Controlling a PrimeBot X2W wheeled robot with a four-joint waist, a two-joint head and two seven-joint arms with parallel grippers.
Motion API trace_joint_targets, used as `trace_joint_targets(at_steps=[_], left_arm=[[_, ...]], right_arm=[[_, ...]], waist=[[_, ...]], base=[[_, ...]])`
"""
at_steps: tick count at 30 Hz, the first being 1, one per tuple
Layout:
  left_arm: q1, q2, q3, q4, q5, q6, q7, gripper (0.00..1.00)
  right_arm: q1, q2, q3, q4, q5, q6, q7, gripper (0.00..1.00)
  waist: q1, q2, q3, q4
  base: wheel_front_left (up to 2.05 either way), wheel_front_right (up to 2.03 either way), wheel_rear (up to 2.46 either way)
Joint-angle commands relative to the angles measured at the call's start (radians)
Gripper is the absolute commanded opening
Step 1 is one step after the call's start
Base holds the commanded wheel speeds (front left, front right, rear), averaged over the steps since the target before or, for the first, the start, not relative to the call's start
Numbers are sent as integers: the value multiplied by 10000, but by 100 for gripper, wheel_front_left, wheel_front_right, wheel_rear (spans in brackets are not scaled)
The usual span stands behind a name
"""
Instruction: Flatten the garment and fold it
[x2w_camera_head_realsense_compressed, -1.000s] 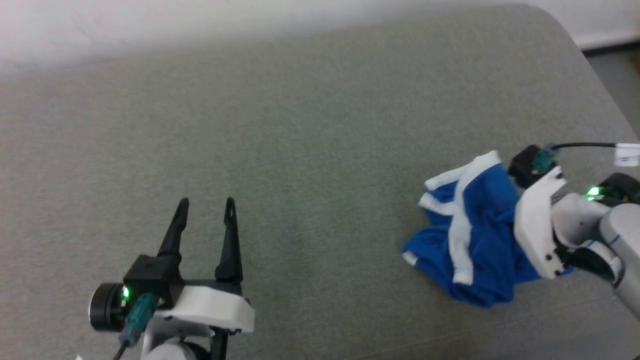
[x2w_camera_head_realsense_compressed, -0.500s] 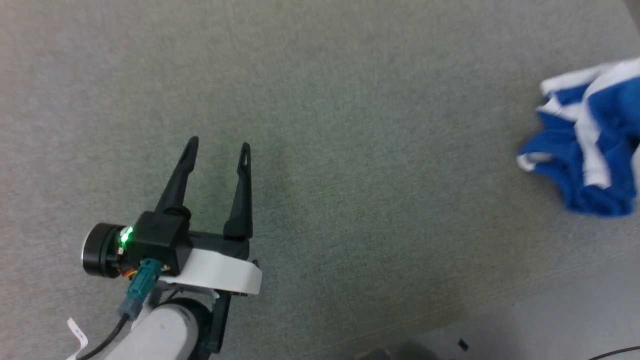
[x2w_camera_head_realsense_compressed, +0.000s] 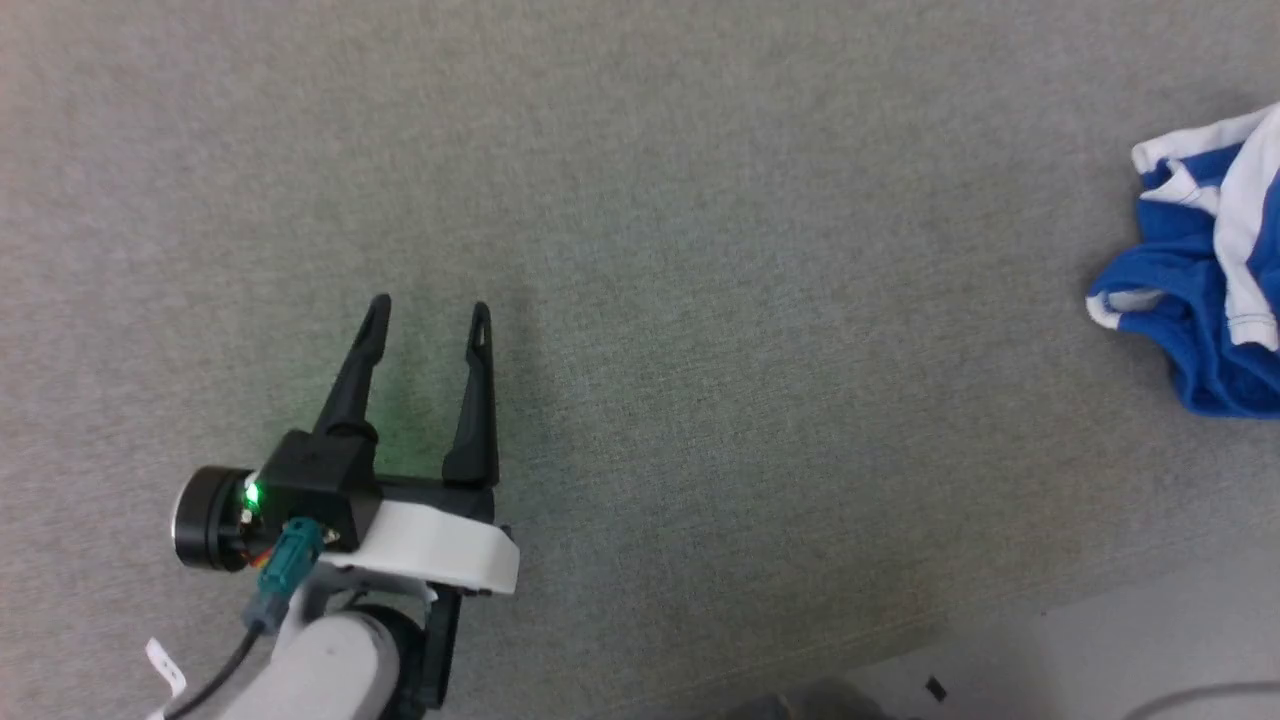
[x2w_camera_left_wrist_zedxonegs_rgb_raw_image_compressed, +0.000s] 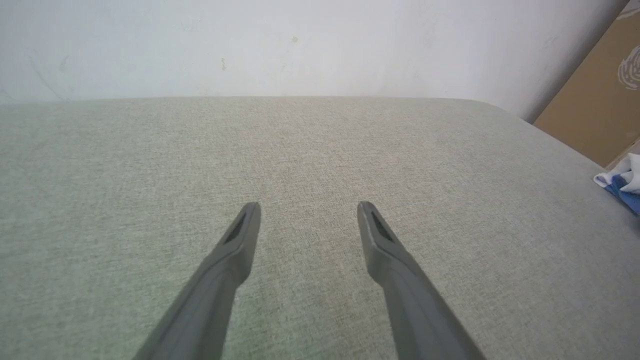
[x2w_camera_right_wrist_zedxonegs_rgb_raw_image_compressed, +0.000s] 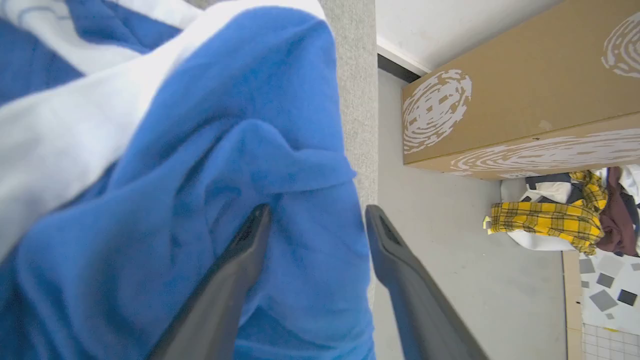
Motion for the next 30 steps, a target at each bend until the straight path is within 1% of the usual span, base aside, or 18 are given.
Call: trace_joint_targets(at_steps=[1,5,8,10,12,16,20,23,26,30], left_arm=[[135,-48,26,35,-47,6,-67,100],[559,-181,59,260,-293,115,-196,100],[1025,-234,135,382,-489,280,-279,100],[1320,-222,236,466,-624,375,-348,100],[1612,-205,345,540,-745,483,-414,100],[2127,-137,552,608,-946,682,-500,100],[2442,44,751,718,-1089,743,-539,100],[2540,229,854,782,-1134,730,-509,100],[2551,385,898,836,-1154,683,-445,100],[2617,571,956,888,-1161,703,-349,100]], right_arm=[[263,-7,-110,115,-115,-23,-119,100],[1213,29,-791,389,-663,-23,-580,100],[2055,183,-1441,216,-870,-23,-866,100],[2665,404,-1894,-90,-985,-23,-944,100],[3313,763,-2411,-582,-1138,-23,-908,100],[4613,1624,-3370,-2196,-1395,-23,-498,100],[5577,2697,-4009,-4319,-1379,-23,221,100],[5942,3618,-4267,-5840,-1428,-23,874,100],[6133,4430,-4463,-7056,-1560,-23,1340,100],[6344,5211,-4603,-8336,-1823,-23,1526,100]], waist=[[-1,0,-753,223],[-1,0,-1604,367],[-1,0,-2253,503],[-1,0,-2616,617],[-1,0,-2947,752],[-1,0,-3444,1085],[-1,0,-3767,1411],[-1,0,-3956,1615],[-1,0,-4164,1827],[-1,0,-4520,2028]], base=[[0,0,0],[0,0,0],[0,0,0],[0,0,0],[0,0,0],[0,0,0],[0,0,0],[0,0,0],[0,0,0],[0,0,0]])
